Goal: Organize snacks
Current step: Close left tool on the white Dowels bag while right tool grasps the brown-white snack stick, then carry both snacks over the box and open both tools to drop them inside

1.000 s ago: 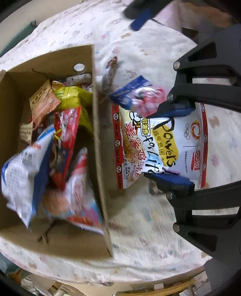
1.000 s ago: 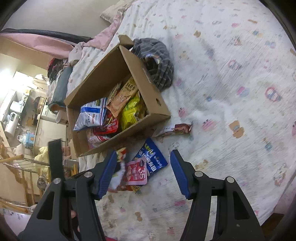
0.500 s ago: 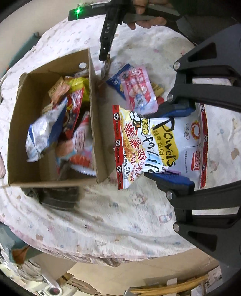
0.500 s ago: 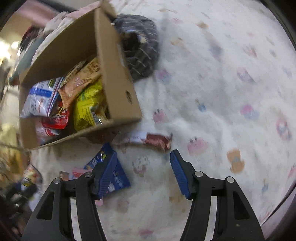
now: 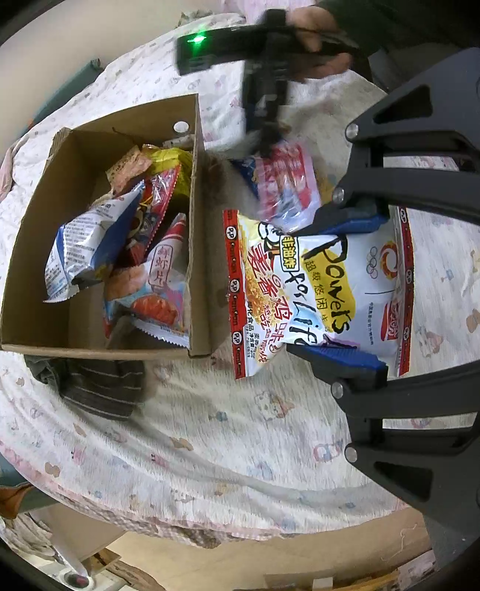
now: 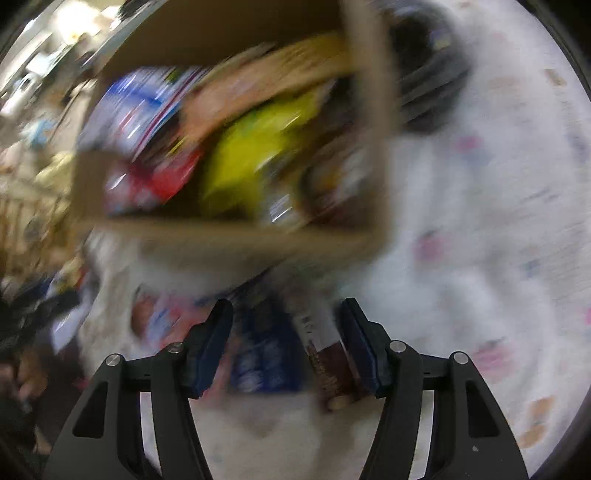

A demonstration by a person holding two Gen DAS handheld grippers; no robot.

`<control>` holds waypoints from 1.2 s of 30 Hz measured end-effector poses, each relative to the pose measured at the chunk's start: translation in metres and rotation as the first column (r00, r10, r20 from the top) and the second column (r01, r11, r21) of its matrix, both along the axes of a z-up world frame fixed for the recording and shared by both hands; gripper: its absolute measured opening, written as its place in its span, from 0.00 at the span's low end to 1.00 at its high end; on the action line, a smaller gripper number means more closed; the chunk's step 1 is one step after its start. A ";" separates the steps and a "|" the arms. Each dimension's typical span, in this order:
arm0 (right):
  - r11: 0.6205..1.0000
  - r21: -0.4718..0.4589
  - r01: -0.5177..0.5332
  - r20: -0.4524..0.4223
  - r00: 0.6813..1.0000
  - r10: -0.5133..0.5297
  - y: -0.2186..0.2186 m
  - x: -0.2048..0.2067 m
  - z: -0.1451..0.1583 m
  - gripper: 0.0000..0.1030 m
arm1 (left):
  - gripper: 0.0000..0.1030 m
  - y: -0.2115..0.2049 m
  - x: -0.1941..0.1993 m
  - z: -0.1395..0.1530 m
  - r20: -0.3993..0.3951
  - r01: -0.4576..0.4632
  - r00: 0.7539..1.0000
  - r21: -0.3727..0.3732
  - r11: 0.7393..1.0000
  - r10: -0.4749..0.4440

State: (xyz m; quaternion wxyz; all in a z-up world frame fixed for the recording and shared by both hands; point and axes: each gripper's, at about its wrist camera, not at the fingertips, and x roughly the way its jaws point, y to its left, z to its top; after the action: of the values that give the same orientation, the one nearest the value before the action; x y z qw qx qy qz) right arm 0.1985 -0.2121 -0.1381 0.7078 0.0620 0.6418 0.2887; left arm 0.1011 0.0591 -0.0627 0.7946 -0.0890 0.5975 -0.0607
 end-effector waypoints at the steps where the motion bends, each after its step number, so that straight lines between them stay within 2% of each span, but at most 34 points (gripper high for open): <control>1: 0.998 0.024 -0.057 -0.027 0.998 0.057 0.009 -0.010 0.000 0.61 | 0.45 -0.002 0.000 0.001 0.002 0.005 1.000 -0.002 1.000 -0.005; 5: 0.983 0.065 -0.173 -0.059 0.982 0.177 0.031 -0.046 0.010 0.61 | 0.45 -0.005 0.000 0.004 0.010 0.014 1.000 -0.005 1.000 -0.014; 7: 0.982 0.011 -0.191 -0.027 0.981 0.191 0.037 -0.059 0.020 0.62 | 0.45 -0.005 -0.001 0.004 0.010 0.015 1.000 -0.006 1.000 -0.015; 12: 0.995 -0.090 -0.035 0.047 0.998 0.039 0.018 -0.076 0.036 0.62 | 0.45 -0.002 0.000 0.004 0.011 -0.006 1.000 0.000 1.000 0.006; 15: 0.991 -0.130 -0.016 0.078 0.997 0.027 0.019 -0.072 0.036 0.59 | 0.45 0.001 0.000 0.003 0.011 -0.020 1.000 0.006 1.000 0.020; 18: 0.987 -0.160 -0.016 0.053 0.998 0.025 0.023 -0.068 0.025 0.50 | 0.45 0.002 -0.002 0.001 0.009 -0.022 1.000 0.015 1.000 0.022; 20: 0.983 -0.182 -0.007 0.037 0.999 0.014 0.027 -0.065 0.015 0.48 | 0.45 0.003 -0.004 -0.001 0.006 -0.025 1.000 0.028 0.999 0.025; 22: 0.983 -0.184 0.009 -0.001 1.000 -0.009 0.025 -0.058 0.006 0.40 | 0.45 0.005 -0.004 -0.004 0.001 -0.033 0.999 0.034 0.999 0.033; 24: 0.984 -0.178 0.016 -0.026 0.999 -0.021 0.021 -0.055 0.001 0.24 | 0.45 0.007 -0.003 -0.006 -0.008 -0.044 0.999 0.035 0.998 0.045; 25: 0.984 -0.179 0.021 -0.030 0.999 -0.027 0.019 -0.056 0.001 0.20 | 0.45 0.007 -0.002 -0.007 -0.013 -0.050 0.999 0.034 0.998 0.050; 30: 0.982 -0.186 0.038 0.019 0.999 -0.035 0.013 -0.061 0.013 0.19 | 0.45 0.007 0.000 -0.006 -0.009 -0.071 0.997 0.039 0.997 0.071; 36: 0.986 -0.122 0.113 0.047 0.993 -0.108 -0.004 -0.075 0.033 0.19 | 0.45 0.008 -0.003 -0.006 0.006 -0.079 0.997 0.085 0.993 0.078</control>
State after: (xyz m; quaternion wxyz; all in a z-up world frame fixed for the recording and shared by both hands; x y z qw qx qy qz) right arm 0.1233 -0.2158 -0.1051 0.7380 0.0473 0.6397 0.2097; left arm 0.0976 0.0667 -0.0682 0.8002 -0.0786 0.5946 -0.0041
